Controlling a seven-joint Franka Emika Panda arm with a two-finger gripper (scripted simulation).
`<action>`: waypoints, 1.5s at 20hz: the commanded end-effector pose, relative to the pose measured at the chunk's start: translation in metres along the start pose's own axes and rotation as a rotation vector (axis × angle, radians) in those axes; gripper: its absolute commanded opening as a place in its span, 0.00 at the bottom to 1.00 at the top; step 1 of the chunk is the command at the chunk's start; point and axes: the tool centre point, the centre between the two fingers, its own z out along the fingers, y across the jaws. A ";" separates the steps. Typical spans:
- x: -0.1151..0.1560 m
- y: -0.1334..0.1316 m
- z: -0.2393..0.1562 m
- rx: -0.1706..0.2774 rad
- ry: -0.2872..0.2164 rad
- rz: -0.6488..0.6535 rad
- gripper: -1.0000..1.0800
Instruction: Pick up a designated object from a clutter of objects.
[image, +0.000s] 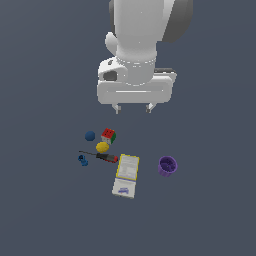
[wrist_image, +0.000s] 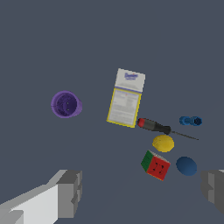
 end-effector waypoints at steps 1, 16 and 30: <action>0.000 0.000 0.000 0.000 0.000 0.000 0.96; 0.000 0.017 0.003 0.022 -0.019 0.044 0.96; -0.006 0.034 0.042 0.025 -0.020 -0.121 0.96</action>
